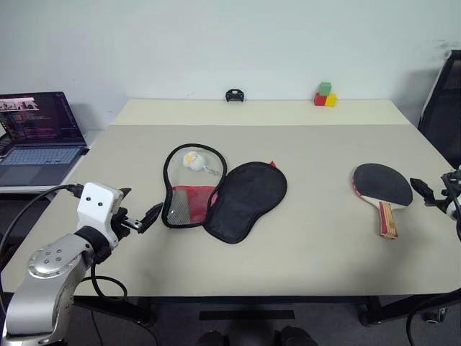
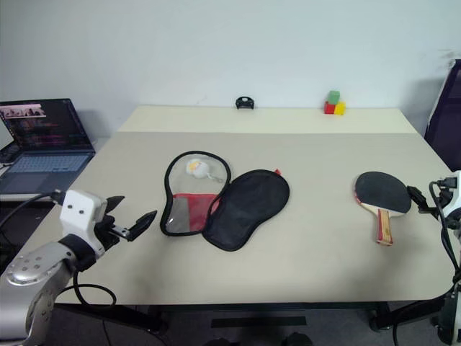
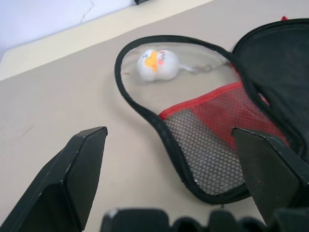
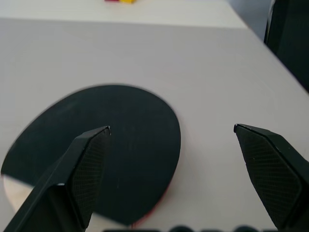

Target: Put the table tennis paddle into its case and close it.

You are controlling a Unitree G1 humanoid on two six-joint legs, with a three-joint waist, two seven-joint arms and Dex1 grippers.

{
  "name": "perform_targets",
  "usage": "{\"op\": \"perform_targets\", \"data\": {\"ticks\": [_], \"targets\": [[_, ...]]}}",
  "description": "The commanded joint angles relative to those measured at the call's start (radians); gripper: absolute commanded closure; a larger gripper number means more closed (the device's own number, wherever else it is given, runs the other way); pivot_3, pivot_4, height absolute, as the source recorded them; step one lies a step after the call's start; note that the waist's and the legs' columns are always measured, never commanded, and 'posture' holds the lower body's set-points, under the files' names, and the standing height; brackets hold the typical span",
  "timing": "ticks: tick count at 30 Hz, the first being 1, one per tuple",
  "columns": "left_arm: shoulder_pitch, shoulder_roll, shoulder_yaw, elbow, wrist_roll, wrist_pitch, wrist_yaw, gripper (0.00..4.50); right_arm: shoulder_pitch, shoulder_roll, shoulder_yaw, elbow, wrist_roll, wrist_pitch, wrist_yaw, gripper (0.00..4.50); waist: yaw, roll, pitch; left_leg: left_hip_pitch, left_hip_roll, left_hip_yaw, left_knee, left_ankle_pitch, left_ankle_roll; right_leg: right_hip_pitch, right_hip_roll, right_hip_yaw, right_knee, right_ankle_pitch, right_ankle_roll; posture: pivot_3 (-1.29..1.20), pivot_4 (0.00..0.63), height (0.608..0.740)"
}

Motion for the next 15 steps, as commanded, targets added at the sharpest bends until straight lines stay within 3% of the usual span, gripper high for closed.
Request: {"op": "perform_targets", "data": {"ticks": [1,6,10,15], "targets": [[-0.034,-0.003,-0.024,0.028,0.026,-0.052,0.003,0.00,-0.019,-0.061,-0.034,-0.053,0.018,0.009,0.010,0.01,0.000,0.000,0.000,0.000,0.000,0.000,0.000,0.000,0.000,0.000,0.000,0.000,0.000,0.000,0.000,0.00,0.150,0.740],[-0.065,-0.011,-0.039,0.075,0.013,-0.081,-0.023,0.00,0.005,-0.067,-0.073,-0.166,0.069,0.057,0.027,0.01,-0.001,0.000,0.000,0.000,0.000,0.000,0.000,0.000,0.000,0.000,0.000,0.000,0.000,0.000,0.000,0.00,0.150,0.740],[-0.113,-0.020,-0.056,0.126,0.004,-0.116,-0.046,0.00,0.073,-0.042,-0.104,-0.369,0.149,0.181,0.056,0.01,0.001,0.000,0.000,0.000,0.000,0.000,0.000,0.000,0.000,0.000,0.000,0.000,0.000,0.000,0.000,0.00,0.150,0.740],[-0.119,-0.017,-0.040,0.124,-0.032,-0.122,-0.083,0.00,0.159,0.004,-0.051,-0.612,0.216,0.357,0.093,0.01,0.000,0.000,0.000,0.000,0.000,-0.001,0.000,0.000,0.000,0.000,0.000,0.000,0.000,0.000,0.000,0.00,0.150,0.740]]}}
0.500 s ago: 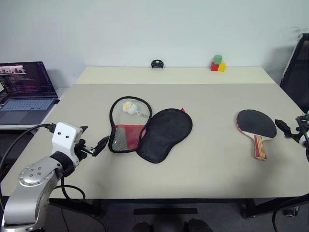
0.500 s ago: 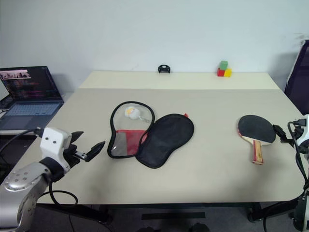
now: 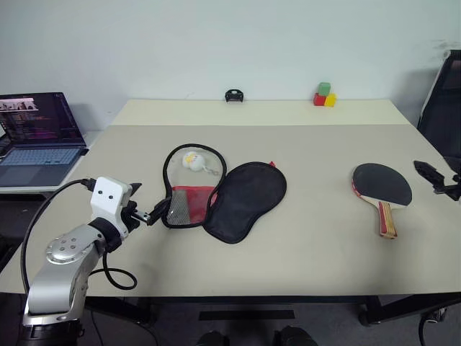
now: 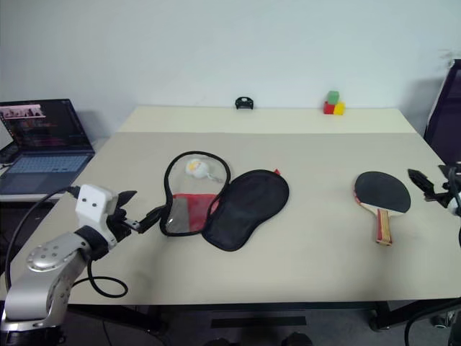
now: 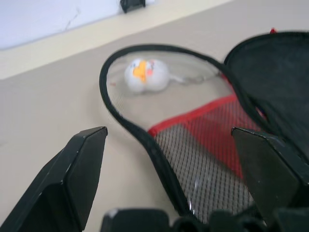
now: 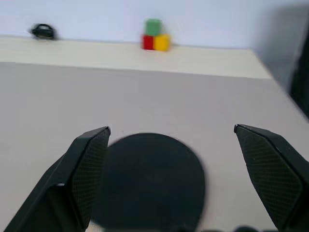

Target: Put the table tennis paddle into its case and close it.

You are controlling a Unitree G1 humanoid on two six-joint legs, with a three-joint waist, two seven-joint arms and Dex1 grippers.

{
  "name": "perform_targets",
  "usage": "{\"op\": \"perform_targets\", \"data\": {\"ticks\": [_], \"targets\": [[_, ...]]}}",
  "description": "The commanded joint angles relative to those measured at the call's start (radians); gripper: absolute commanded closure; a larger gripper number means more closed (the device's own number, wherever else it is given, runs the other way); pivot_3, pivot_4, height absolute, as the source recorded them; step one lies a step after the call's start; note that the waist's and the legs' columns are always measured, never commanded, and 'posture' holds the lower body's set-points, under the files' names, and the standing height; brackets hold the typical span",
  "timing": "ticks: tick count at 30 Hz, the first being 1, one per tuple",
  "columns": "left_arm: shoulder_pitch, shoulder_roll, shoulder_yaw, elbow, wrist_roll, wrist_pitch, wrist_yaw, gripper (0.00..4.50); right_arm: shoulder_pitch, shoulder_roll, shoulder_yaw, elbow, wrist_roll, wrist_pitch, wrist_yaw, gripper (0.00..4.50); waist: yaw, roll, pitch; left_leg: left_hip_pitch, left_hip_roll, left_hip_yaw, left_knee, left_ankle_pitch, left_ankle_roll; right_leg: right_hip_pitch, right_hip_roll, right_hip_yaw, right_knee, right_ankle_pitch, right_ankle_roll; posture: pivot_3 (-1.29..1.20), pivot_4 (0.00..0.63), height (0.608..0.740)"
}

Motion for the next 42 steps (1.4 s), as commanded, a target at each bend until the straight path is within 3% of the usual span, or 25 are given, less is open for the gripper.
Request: {"op": "perform_targets", "data": {"ticks": [1,6,11,19,24,30,42], "targets": [[-0.002,0.012,0.034,-0.016,-0.030,-0.023,-0.031,0.00,0.038,0.022,0.039,-0.187,0.055,0.113,0.038,0.01,-0.001,0.000,0.000,0.000,0.000,0.000,0.000,0.000,0.000,0.000,0.000,0.000,0.000,0.000,0.000,0.00,0.150,0.740],[-0.025,0.034,0.032,0.023,-0.042,-0.030,-0.076,0.00,0.034,0.096,0.145,-0.375,0.073,0.234,0.014,0.01,-0.001,0.000,0.000,0.001,0.000,0.000,0.000,0.000,0.000,0.000,0.000,0.000,0.001,0.000,0.000,0.00,0.150,0.740],[-0.094,0.031,-0.046,0.061,-0.033,-0.036,-0.130,0.00,0.012,0.164,0.217,-0.494,0.091,0.331,-0.013,0.01,0.002,0.000,0.000,-0.001,0.000,-0.002,0.000,0.000,0.000,0.000,0.000,-0.002,0.000,0.000,0.000,0.00,0.150,0.740],[-0.163,0.086,-0.107,0.104,-0.097,0.005,-0.315,0.00,-0.060,0.413,0.356,-0.606,0.090,0.563,-0.246,0.01,-0.003,-0.001,-0.001,-0.001,0.000,-0.003,0.000,0.000,0.000,-0.002,0.000,-0.002,0.000,0.000,0.000,0.00,0.150,0.740],[-0.217,0.109,-0.117,0.162,-0.086,-0.004,-0.350,0.00,-0.122,0.514,0.418,-0.541,0.061,0.662,-0.334,0.01,-0.001,-0.001,-0.001,-0.001,0.000,-0.003,0.000,0.000,0.000,-0.002,0.000,-0.002,0.000,0.000,0.000,0.00,0.150,0.740],[-0.242,0.115,-0.123,0.185,-0.073,-0.016,-0.370,0.00,-0.189,0.607,0.423,-0.417,0.006,0.625,-0.404,0.01,-0.002,-0.001,-0.001,-0.002,-0.001,-0.003,0.000,0.000,0.000,-0.002,0.000,-0.002,0.000,0.000,0.000,0.00,0.150,0.740],[-0.239,0.123,-0.125,0.172,-0.055,-0.018,-0.357,0.00,-0.212,0.637,0.462,-0.360,-0.099,0.552,-0.424,0.01,-0.003,-0.001,-0.001,-0.002,0.000,-0.003,0.000,0.000,0.000,-0.003,0.000,-0.002,0.000,0.000,0.000,0.00,0.150,0.740]]}}
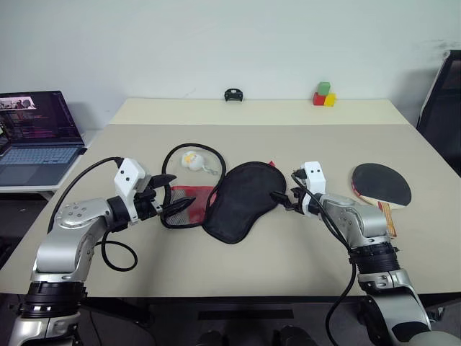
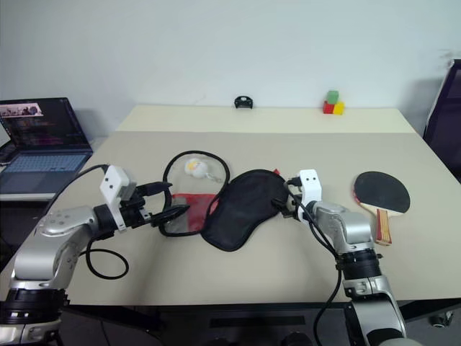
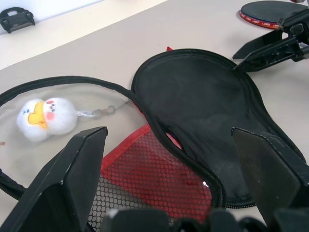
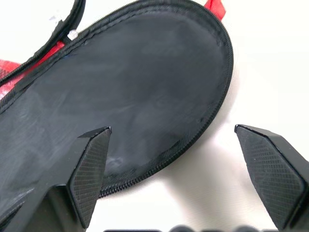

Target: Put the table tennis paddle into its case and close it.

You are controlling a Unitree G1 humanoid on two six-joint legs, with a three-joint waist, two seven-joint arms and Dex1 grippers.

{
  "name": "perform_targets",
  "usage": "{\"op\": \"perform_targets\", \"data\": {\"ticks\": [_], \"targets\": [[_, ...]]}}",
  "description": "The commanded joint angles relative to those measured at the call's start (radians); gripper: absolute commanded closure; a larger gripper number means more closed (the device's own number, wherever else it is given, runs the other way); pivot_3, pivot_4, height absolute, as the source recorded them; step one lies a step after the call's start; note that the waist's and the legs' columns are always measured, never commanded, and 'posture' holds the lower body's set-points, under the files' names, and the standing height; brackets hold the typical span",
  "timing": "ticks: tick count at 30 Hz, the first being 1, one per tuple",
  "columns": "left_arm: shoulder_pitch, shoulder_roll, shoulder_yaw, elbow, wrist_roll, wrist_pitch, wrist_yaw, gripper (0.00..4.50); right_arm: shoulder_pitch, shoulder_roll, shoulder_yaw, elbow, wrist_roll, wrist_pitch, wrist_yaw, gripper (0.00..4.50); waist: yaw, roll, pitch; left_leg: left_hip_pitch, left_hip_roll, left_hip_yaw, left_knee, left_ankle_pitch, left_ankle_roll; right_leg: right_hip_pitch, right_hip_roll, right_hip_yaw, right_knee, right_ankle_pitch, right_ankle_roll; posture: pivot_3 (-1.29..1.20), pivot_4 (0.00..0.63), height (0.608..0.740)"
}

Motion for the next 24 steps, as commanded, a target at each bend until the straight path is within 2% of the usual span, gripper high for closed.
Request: {"op": "perform_targets", "data": {"ticks": [1,15,18,24], "targets": [[-0.011,0.016,0.006,-0.027,0.007,-0.015,0.006,0.00,-0.023,0.016,0.022,-0.036,-0.005,-0.002,0.017,0.01,0.000,0.000,0.000,0.000,0.000,0.000,0.000,0.000,0.000,0.000,0.000,0.000,0.000,0.000,0.000,0.00,0.150,0.740],[0.003,0.006,0.008,-0.046,0.016,-0.016,0.029,0.00,-0.034,0.084,0.072,-0.010,-0.030,0.024,0.037,0.01,-0.001,0.000,0.000,0.000,0.000,0.000,0.000,0.000,0.000,0.000,0.001,0.000,0.000,0.000,0.000,0.00,0.150,0.740],[0.005,0.006,0.009,-0.050,0.016,-0.015,0.033,0.00,-0.040,0.092,0.067,-0.001,-0.038,0.017,0.032,0.56,-0.001,0.000,0.000,0.000,0.000,0.000,0.000,0.000,0.000,0.000,0.001,0.000,0.000,0.000,0.000,0.00,0.150,0.740],[0.006,0.002,0.001,-0.061,0.015,-0.016,0.039,0.00,-0.048,0.094,0.053,0.011,-0.047,0.021,0.038,2.65,-0.001,0.000,0.000,0.000,0.000,0.000,0.000,0.000,0.000,0.000,0.000,0.000,0.000,0.000,0.000,0.00,0.150,0.740]]}}
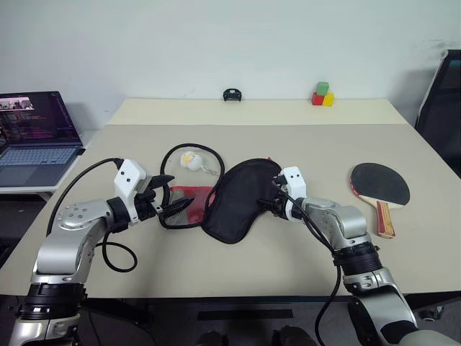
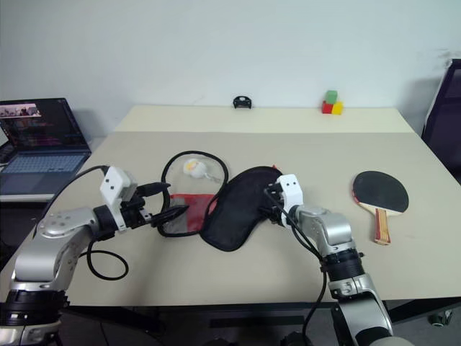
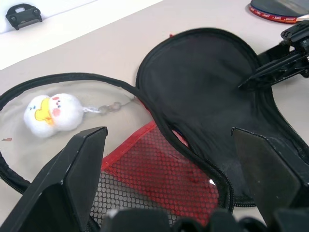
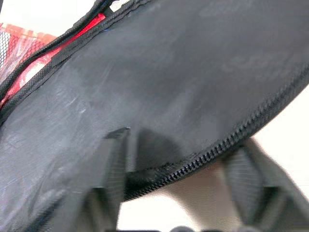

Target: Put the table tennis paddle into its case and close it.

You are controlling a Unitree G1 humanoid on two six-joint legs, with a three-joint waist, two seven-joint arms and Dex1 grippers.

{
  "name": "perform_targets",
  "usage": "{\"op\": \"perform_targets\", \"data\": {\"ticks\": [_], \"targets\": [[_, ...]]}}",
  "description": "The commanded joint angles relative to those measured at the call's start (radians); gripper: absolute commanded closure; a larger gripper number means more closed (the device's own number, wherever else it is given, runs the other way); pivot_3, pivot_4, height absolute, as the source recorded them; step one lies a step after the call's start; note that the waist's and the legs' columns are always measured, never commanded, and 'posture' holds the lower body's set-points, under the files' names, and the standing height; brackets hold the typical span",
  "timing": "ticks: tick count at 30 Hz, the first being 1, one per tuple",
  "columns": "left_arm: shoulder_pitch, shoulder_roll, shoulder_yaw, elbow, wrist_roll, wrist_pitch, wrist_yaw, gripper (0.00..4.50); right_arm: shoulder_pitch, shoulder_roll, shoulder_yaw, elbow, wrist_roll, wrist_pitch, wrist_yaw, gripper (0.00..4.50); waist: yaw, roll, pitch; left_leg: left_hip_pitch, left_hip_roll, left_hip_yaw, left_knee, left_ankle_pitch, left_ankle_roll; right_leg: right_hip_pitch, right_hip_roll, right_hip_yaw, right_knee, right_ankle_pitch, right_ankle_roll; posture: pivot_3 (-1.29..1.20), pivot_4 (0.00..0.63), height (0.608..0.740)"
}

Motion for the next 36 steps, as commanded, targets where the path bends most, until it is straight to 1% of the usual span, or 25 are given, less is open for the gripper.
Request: {"op": "perform_targets", "data": {"ticks": [1,5,6,13,18,22,29,36], "targets": [[-0.009,0.001,-0.002,-0.054,-0.002,-0.016,0.004,0.00,-0.033,-0.004,-0.012,-0.009,0.000,-0.004,0.009,3.00,0.000,0.000,0.000,0.000,0.000,0.000,0.000,0.000,0.000,0.000,0.000,0.000,0.000,0.000,0.000,0.00,0.150,0.740],[-0.027,-0.002,-0.019,-0.062,-0.004,-0.016,0.002,0.00,-0.043,-0.018,-0.036,0.004,0.008,0.010,0.015,4.36,0.000,0.000,0.000,0.000,0.000,0.000,0.000,0.000,0.000,0.000,0.000,0.000,0.000,0.000,0.000,0.00,0.150,0.740],[-0.030,-0.002,-0.022,-0.062,-0.004,-0.017,0.001,0.00,-0.046,-0.022,-0.039,0.005,0.009,0.013,0.017,4.43,0.000,0.000,0.000,0.000,0.000,0.000,0.000,0.000,0.000,0.000,0.000,0.000,0.000,0.000,0.000,0.00,0.150,0.740],[-0.064,-0.021,-0.066,-0.068,-0.007,-0.019,-0.014,0.00,-0.084,-0.139,-0.047,0.032,0.017,0.057,0.104,4.43,0.002,0.000,0.000,-0.001,0.000,0.000,0.000,0.000,0.000,0.000,0.000,0.000,0.000,0.000,0.000,0.00,0.150,0.740],[-0.089,-0.042,-0.100,-0.066,-0.005,-0.022,-0.024,0.00,-0.127,-0.233,-0.035,0.100,0.006,0.056,0.181,4.43,0.002,0.000,0.000,-0.001,0.000,0.000,0.000,0.000,0.000,0.000,0.000,0.000,0.000,0.000,0.000,0.00,0.150,0.740],[-0.108,-0.056,-0.122,-0.059,-0.001,-0.025,-0.030,0.00,-0.165,-0.305,0.000,0.172,-0.023,0.027,0.257,4.43,0.001,0.000,0.000,-0.001,0.000,0.000,0.000,0.000,0.000,0.000,0.000,0.000,-0.001,0.000,0.000,0.00,0.150,0.740],[-0.130,-0.072,-0.142,-0.047,0.007,-0.031,-0.039,0.00,-0.256,-0.380,0.060,0.326,-0.090,-0.059,0.377,4.43,0.002,0.000,0.000,-0.001,0.000,0.001,0.000,0.000,0.000,0.000,0.000,0.000,-0.001,0.000,0.000,0.00,0.150,0.740],[-0.134,-0.082,-0.151,-0.045,0.011,-0.036,-0.035,0.00,-0.345,-0.408,0.139,0.486,-0.177,-0.171,0.504,4.43,0.001,0.000,0.000,-0.001,0.000,0.001,0.000,0.000,0.000,0.000,0.000,0.000,-0.001,0.000,0.000,0.00,0.150,0.740]]}}
